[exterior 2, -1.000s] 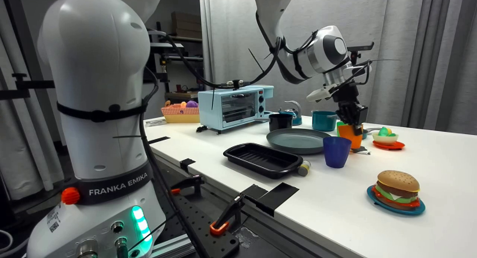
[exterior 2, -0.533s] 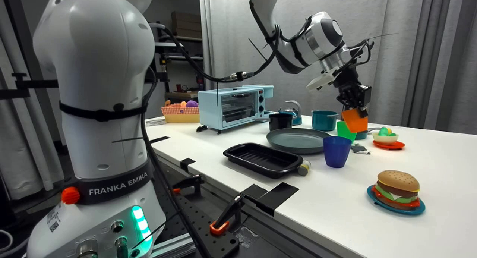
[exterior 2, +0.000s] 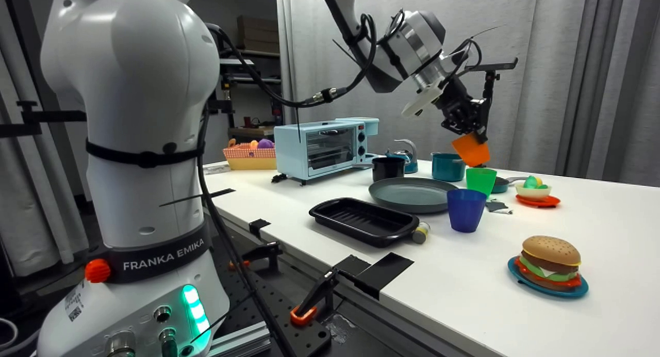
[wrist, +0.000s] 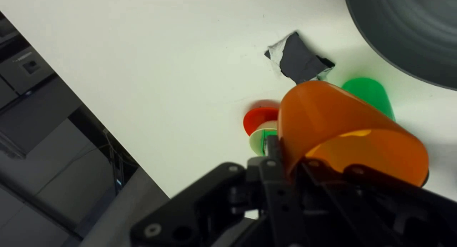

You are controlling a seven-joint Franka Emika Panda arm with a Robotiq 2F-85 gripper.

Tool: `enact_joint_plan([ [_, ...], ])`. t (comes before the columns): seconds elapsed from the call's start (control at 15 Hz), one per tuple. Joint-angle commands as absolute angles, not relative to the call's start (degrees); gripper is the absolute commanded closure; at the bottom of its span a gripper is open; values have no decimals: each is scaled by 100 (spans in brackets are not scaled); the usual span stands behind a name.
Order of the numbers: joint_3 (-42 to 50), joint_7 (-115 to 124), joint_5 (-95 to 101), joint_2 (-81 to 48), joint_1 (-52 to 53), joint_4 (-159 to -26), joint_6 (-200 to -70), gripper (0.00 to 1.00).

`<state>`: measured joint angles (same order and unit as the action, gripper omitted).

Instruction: Move the objects from the orange cup to the gray plate

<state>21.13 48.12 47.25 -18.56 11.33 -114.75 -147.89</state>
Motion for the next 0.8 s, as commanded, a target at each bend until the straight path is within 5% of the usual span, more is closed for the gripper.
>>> enact_joint_plan([
  [0.0, 1720, 5344, 5725, -1141, 1109, -12055, -14585, 98],
  [0.73, 486, 5571, 7739, -578, 699, -12943, -13656, 98],
])
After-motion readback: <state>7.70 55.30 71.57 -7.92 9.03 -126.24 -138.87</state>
